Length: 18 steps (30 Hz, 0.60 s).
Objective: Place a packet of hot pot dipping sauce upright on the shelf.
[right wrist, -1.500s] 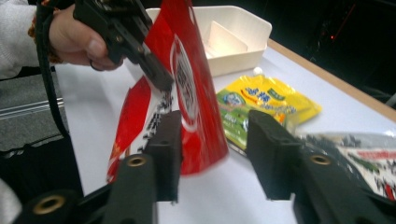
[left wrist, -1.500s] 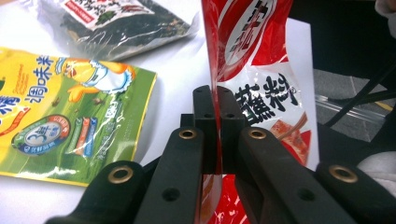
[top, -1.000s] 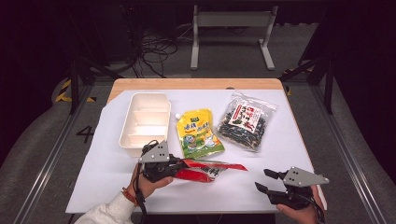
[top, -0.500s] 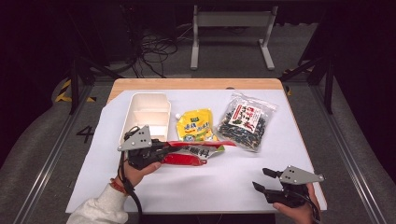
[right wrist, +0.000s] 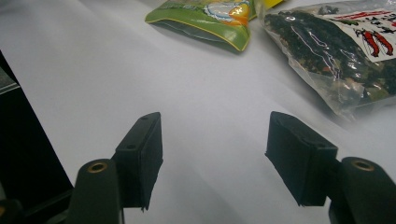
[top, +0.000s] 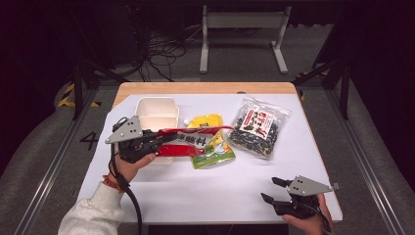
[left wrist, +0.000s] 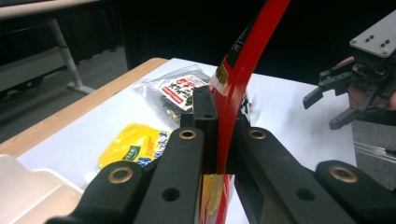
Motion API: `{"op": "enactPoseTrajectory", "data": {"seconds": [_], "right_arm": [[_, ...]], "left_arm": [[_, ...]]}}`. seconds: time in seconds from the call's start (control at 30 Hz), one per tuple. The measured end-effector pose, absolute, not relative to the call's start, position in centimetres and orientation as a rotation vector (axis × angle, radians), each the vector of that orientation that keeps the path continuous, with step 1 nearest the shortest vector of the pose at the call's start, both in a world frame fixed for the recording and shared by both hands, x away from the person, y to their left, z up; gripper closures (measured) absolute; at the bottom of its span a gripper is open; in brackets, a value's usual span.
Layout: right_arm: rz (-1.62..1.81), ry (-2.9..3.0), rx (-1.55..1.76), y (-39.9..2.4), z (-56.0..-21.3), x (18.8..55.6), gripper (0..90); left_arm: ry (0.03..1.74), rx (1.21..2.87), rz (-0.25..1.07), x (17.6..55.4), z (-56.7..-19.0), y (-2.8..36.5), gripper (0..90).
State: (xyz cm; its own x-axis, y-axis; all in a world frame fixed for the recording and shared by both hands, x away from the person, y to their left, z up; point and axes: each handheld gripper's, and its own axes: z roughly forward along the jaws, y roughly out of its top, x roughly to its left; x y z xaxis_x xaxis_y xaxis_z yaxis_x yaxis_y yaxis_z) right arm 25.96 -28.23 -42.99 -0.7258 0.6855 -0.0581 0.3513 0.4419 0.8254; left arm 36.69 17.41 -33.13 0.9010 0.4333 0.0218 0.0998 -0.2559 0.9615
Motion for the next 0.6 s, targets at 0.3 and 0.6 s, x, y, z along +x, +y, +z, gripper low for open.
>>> {"op": "enactPoseTrajectory", "data": {"seconds": [0.3,0.6], "right_arm": [[1.185,2.319,0.876,-28.1,-43.1,26.0,35.7],[1.184,2.318,0.882,-28.0,-43.2,26.1,35.5]], "left_arm": [[0.433,1.811,0.368,38.0,-32.0,18.6,89.9],[0.491,1.792,0.412,40.0,-30.9,20.1,89.9]]}}
